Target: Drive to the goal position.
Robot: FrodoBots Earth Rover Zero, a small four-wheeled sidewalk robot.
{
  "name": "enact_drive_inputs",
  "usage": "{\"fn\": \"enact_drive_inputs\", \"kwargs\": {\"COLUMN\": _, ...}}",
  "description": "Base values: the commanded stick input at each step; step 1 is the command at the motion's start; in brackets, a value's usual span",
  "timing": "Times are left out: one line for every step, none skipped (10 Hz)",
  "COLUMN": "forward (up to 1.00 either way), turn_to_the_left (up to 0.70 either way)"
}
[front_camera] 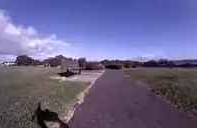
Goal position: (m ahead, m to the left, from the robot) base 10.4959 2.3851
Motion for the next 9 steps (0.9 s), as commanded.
{"fn": "enact_drive_inputs", "kwargs": {"forward": 0.70, "turn_to_the_left": 0.00}}
{"fn": "enact_drive_inputs", "kwargs": {"forward": 0.70, "turn_to_the_left": 0.00}}
{"fn": "enact_drive_inputs", "kwargs": {"forward": 0.70, "turn_to_the_left": 0.00}}
{"fn": "enact_drive_inputs", "kwargs": {"forward": 0.70, "turn_to_the_left": 0.00}}
{"fn": "enact_drive_inputs", "kwargs": {"forward": 0.70, "turn_to_the_left": 0.00}}
{"fn": "enact_drive_inputs", "kwargs": {"forward": 0.70, "turn_to_the_left": 0.00}}
{"fn": "enact_drive_inputs", "kwargs": {"forward": 0.70, "turn_to_the_left": -0.01}}
{"fn": "enact_drive_inputs", "kwargs": {"forward": 0.70, "turn_to_the_left": -0.14}}
{"fn": "enact_drive_inputs", "kwargs": {"forward": 0.70, "turn_to_the_left": -0.14}}
